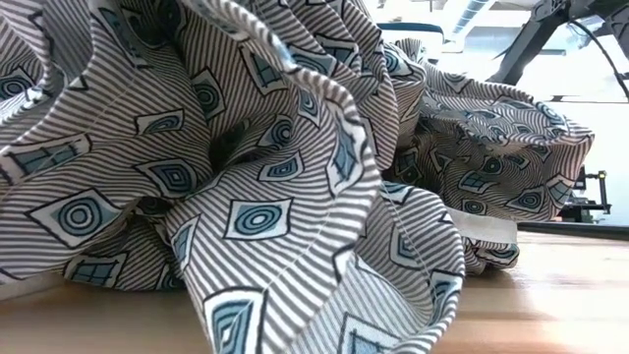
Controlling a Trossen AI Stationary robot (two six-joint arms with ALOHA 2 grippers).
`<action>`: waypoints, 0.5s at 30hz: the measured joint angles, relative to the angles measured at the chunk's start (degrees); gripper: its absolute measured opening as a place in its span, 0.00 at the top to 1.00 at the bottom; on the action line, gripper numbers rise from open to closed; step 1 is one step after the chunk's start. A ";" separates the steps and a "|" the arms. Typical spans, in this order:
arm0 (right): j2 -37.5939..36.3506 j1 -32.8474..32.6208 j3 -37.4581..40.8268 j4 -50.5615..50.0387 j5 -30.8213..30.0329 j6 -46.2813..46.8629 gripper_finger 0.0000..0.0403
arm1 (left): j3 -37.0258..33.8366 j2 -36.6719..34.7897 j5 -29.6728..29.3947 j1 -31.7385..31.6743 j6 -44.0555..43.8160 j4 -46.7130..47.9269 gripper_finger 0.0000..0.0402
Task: Pick & place medical supplies in basket/bin
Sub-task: Put the green bandage into the blue bin
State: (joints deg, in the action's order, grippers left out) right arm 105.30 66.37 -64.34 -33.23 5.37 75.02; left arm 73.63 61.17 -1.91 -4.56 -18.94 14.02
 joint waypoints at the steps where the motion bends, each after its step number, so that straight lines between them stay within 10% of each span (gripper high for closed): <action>1: 0.00 -0.09 0.00 -0.38 -0.15 0.00 0.84 | 0.00 0.00 0.00 0.00 0.00 -0.01 0.57; 15: -3.29 -5.45 0.20 -6.18 -6.86 2.28 0.99 | 0.00 0.00 0.02 1.25 -0.02 0.02 0.57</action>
State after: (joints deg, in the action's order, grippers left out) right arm 102.01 60.92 -64.14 -39.40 -1.49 77.30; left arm 73.63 61.17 -1.89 -3.30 -18.96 14.05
